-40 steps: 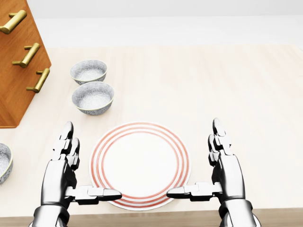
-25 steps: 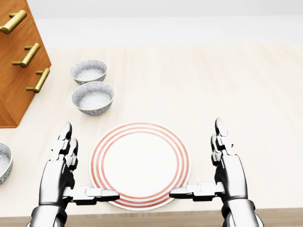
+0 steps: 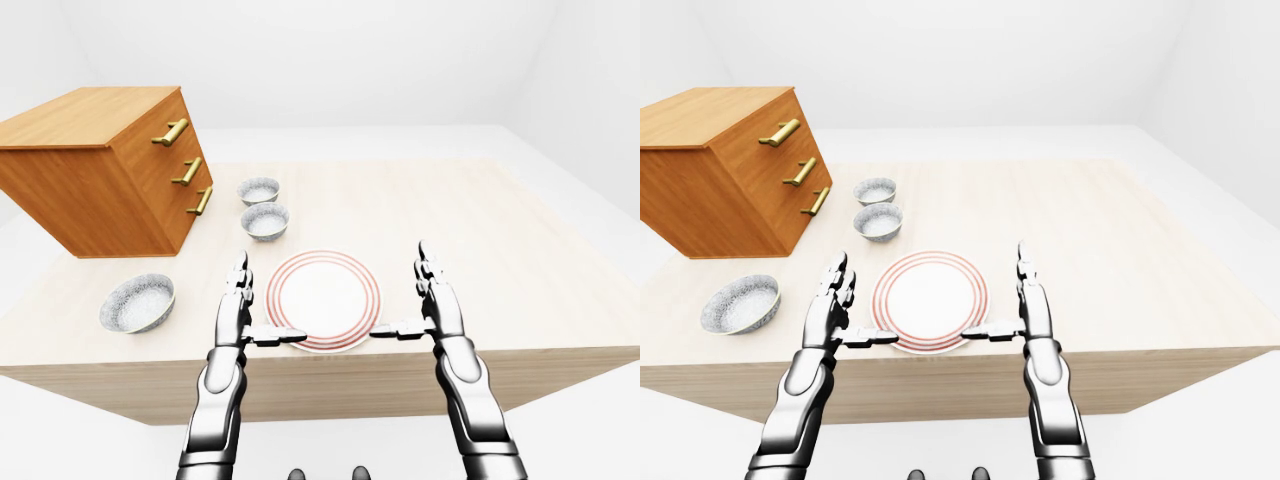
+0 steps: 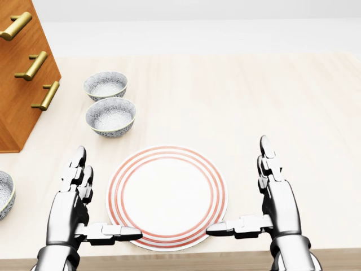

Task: Put the bowl in the middle on the plate.

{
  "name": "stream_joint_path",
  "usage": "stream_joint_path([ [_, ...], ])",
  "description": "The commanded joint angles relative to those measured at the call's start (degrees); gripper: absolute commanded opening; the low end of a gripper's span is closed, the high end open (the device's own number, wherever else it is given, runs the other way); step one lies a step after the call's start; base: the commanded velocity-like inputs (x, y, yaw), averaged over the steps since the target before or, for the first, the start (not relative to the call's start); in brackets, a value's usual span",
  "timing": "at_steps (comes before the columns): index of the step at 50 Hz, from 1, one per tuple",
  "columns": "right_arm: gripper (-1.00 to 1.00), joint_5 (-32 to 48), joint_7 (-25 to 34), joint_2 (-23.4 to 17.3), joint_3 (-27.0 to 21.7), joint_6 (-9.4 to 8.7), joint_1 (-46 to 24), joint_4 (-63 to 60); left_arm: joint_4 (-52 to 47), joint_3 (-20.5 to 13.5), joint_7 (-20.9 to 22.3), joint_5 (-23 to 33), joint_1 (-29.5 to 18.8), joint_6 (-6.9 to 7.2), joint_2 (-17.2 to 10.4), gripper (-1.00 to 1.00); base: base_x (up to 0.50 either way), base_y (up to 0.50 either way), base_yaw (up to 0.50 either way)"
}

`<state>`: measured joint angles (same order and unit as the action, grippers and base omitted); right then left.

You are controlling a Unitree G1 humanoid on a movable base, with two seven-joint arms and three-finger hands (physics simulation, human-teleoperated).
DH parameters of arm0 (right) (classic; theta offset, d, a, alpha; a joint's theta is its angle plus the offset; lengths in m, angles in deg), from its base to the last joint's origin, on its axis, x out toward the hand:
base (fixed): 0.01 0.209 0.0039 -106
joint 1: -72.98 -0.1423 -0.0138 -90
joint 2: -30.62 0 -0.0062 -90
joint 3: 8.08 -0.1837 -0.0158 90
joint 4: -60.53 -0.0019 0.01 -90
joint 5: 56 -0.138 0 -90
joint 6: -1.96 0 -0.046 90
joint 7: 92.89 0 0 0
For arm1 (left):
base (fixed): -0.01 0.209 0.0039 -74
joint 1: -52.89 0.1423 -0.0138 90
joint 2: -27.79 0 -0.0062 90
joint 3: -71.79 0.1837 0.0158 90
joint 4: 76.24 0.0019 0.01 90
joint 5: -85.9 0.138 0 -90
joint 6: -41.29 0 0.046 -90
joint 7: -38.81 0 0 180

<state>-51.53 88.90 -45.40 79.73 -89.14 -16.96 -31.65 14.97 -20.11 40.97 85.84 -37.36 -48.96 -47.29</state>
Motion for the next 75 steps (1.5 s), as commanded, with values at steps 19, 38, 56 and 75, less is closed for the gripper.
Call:
stream_joint_path([
  [19, 1.0, 5.5, 10.4, -7.5, -12.5, -3.9, -4.4, -17.1, -0.3, 0.2, -0.1, 0.4, 0.1, 0.69, 0.0, 1.0, 0.0, 0.0, 0.0],
  [38, 1.0, 2.7, 13.9, -16.5, -24.5, -3.9, -7.3, -12.1, 1.5, 0.0, -0.1, 0.4, -0.5, -0.51, -0.1, 1.0, 0.0, 0.0, 0.0],
  [56, 1.0, 0.1, 13.6, -25.1, -32.4, -3.9, -8.3, -1.6, 1.7, 0.0, -0.1, 0.5, -0.5, -0.62, -0.1, 1.0, 0.0, 0.0, 0.0],
  [75, 1.0, -4.4, 10.0, -30.2, -36.3, -3.9, -9.7, 8.4, 1.2, 0.2, -0.1, 0.7, -0.2, -0.16, 0.0, 1.0, 0.0, 0.0, 0.0],
])
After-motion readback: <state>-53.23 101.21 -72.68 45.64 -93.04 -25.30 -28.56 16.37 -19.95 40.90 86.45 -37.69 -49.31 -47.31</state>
